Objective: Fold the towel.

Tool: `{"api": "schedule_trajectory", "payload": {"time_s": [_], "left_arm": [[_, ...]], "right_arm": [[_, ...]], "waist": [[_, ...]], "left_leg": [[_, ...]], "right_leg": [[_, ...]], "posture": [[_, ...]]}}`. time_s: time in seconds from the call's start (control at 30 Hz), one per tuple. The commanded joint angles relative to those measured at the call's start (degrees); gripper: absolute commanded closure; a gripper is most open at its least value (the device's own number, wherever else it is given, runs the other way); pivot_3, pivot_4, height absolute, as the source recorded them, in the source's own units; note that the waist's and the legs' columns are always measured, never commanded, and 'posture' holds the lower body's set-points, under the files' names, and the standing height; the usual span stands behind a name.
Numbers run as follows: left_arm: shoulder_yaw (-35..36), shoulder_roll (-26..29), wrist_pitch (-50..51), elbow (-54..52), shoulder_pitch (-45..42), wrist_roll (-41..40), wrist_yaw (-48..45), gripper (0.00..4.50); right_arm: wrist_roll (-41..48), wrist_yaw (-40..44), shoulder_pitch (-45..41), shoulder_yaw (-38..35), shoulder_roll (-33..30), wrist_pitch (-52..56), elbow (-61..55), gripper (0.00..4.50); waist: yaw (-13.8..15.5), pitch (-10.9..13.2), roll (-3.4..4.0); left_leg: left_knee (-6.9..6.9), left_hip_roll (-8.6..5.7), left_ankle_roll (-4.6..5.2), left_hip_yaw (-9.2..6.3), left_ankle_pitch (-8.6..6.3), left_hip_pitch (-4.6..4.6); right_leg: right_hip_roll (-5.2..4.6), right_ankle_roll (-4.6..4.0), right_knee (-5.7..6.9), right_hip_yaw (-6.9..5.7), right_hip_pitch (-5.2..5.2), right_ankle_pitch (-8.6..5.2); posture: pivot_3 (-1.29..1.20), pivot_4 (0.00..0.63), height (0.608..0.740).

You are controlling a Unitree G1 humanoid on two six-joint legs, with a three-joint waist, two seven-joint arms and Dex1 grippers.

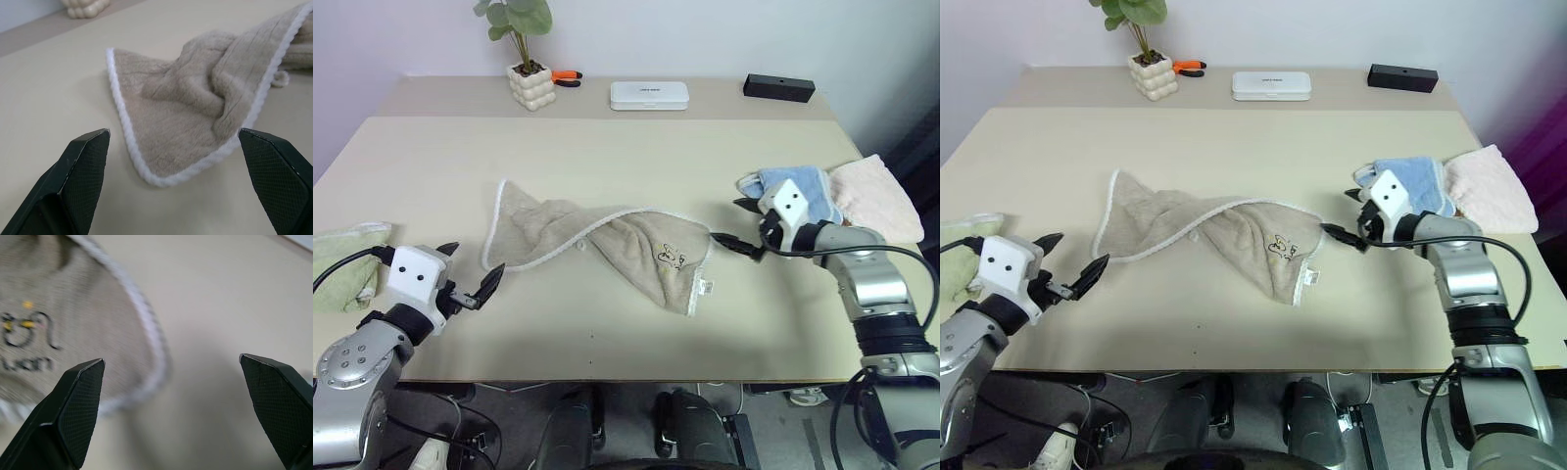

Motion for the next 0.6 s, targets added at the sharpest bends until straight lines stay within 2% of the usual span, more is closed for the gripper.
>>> {"api": "schedule_trajectory", "payload": {"time_s": [0.03, 0.4, 0.53, 0.6], "left_arm": [[-0.2, 0.5, -0.4, -0.6, -1.2, 0.2, 0.0, 0.21], [-4.6, 2.6, -0.1, -2.6, -1.6, 0.7, -2.9, 0.21], [-10.4, 7.7, -3.6, -2.3, 1.1, 5.1, -8.6, 0.21], [-12.5, 8.5, -5.1, -1.3, 0.6, 7.1, -8.8, 0.21]], "right_arm": [[0.9, -0.3, 0.3, -1.0, 0.2, -0.1, -3.2, 0.00], [0.4, -2.8, 0.5, 0.8, 3.9, 1.5, -6.5, 0.00], [-0.3, -4.7, 0.0, 2.9, 7.3, 1.4, -7.9, 0.00], [-0.5, -5.3, 0.3, 3.4, 8.5, 1.4, -8.1, 0.00]], "waist": [[-0.2, 0.0, 0.01], [0.0, 0.0, 0.01], [-0.1, 0.0, 0.02], [-0.1, 0.0, 0.04]], "left_leg": [[0.00, 0.00, 0.00, 0.00, 0.00, 0.01], [0.00, 0.00, -0.03, 0.02, 0.02, 0.01], [0.00, 0.00, -0.10, 0.03, 0.06, 0.01], [-0.02, 0.01, -0.09, 0.04, 0.05, 0.02]], "right_leg": [[0.00, 0.00, 0.01, 0.00, 0.00, 0.00], [0.01, 0.00, 0.02, 0.02, -0.01, 0.00], [0.01, 0.00, 0.02, 0.02, -0.02, 0.00], [0.02, 0.00, 0.02, 0.03, -0.03, 0.00]], "posture": [[0.00, 0.150, 0.740], [0.00, 0.150, 0.740], [0.00, 0.150, 0.740], [0.00, 0.150, 0.740]]}}
